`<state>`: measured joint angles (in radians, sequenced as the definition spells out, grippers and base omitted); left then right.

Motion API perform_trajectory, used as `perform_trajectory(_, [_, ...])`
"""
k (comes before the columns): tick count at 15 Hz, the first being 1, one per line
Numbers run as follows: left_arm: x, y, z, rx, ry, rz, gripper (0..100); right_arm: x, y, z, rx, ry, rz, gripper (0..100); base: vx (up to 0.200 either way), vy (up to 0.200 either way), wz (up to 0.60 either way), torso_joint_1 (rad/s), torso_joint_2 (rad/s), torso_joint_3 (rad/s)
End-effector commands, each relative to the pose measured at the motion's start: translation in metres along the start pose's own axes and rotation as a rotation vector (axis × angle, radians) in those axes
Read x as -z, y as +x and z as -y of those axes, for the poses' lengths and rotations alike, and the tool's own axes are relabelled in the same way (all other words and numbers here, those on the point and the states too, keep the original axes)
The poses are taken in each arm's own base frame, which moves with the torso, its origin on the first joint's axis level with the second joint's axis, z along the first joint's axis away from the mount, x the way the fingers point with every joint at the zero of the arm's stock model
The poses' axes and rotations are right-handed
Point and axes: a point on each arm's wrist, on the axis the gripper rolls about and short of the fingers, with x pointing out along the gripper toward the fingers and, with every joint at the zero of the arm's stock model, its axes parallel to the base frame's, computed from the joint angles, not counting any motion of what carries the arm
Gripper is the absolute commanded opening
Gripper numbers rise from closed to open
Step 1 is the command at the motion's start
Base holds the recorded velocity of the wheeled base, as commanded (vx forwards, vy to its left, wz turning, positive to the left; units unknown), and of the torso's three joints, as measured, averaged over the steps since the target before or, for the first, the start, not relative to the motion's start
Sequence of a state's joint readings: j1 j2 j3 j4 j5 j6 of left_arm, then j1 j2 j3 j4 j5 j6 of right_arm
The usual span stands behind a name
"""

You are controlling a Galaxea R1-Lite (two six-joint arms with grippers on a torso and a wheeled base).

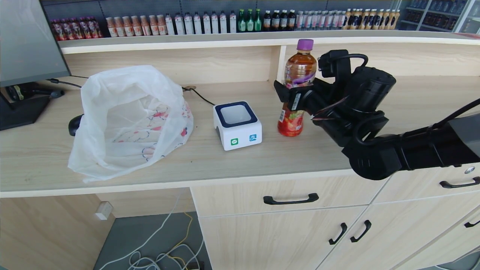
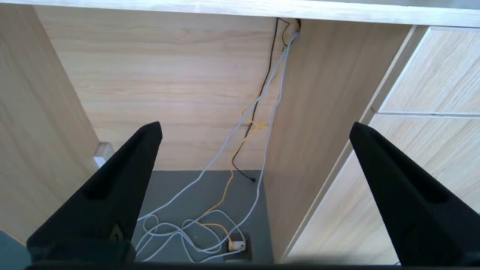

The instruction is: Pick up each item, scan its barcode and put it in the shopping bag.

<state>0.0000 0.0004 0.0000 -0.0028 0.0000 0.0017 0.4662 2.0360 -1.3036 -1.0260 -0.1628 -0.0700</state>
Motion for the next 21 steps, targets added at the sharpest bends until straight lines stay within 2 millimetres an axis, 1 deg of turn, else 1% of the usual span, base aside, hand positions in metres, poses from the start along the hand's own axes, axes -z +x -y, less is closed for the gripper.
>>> perform_trajectory(1, [0.0, 0.0, 0.0, 0.0, 0.0, 0.001, 100, 0.0015, 0.0001, -0.0002, -0.001, -0.001, -0.004, 100, 0.0, 0.0, 0.0, 0.0, 0.0, 0.0])
perform_trajectory(8, [0.0, 0.0, 0.0, 0.0, 0.0, 0.001, 100, 0.0051, 0.001, 0.0, -0.003, -0.001, -0.011, 100, 0.0, 0.0, 0.0, 0.0, 0.0, 0.0])
perform_trajectory(19, [0.0, 0.0, 0.0, 0.0, 0.0, 0.001, 100, 0.0053, -0.0002, -0.0005, -0.007, -0.003, -0.012, 100, 0.0, 0.0, 0.0, 0.0, 0.0, 0.0])
perform_trajectory(20, [0.0, 0.0, 0.0, 0.0, 0.0, 0.001, 100, 0.0061, -0.0006, -0.0005, -0.008, -0.003, -0.015, 0, 0.0, 0.0, 0.0, 0.0, 0.0, 0.0])
perform_trajectory(21, [0.0, 0.0, 0.0, 0.0, 0.0, 0.001, 100, 0.0058, -0.0009, -0.0005, -0.008, -0.003, -0.015, 0, 0.0, 0.0, 0.0, 0.0, 0.0, 0.0])
